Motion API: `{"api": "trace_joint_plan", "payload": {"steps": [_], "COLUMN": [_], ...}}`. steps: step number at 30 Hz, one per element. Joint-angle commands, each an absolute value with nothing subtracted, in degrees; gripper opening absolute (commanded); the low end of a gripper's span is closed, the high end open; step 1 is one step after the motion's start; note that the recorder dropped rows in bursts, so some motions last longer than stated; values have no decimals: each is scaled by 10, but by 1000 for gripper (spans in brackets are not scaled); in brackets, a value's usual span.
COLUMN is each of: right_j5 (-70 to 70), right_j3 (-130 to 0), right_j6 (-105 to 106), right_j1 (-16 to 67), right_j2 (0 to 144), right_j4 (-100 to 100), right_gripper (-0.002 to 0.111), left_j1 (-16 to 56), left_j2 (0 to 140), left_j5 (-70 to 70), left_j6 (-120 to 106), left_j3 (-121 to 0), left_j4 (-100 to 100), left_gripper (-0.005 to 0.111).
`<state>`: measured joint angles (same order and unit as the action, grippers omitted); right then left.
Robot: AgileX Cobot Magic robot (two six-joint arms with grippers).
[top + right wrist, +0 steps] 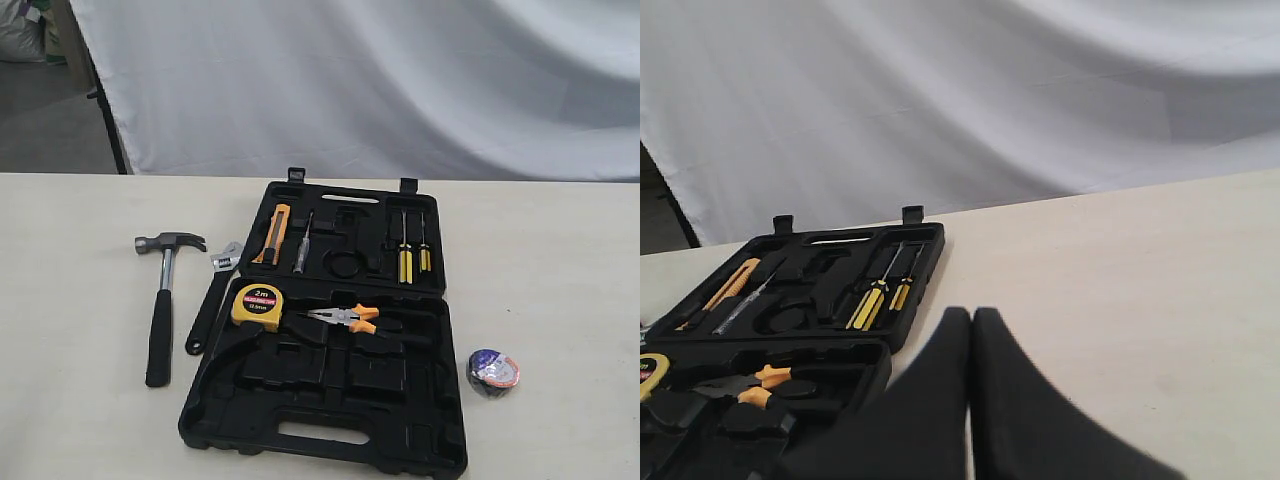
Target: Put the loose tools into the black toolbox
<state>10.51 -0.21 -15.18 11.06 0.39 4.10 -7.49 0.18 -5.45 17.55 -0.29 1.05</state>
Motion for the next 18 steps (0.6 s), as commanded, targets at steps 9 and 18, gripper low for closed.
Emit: {"api": "trace_joint_plan", "payload": {"steps": [9, 18], "right_j5": [106, -19], "right_j3": [0, 0], "right_j6": [-151, -169], "right_j1": [108, 108], "right_j2": [0, 0], "right_j4": [46, -32], "right_gripper": [0, 0], "left_j1": [-89, -89], "left_j2": [0, 0], "left_j5": [-50, -50], "left_j6": [178, 178], "left_j3": [-4, -4], "left_j4": [13, 13], "left_gripper": [1, 1]}}
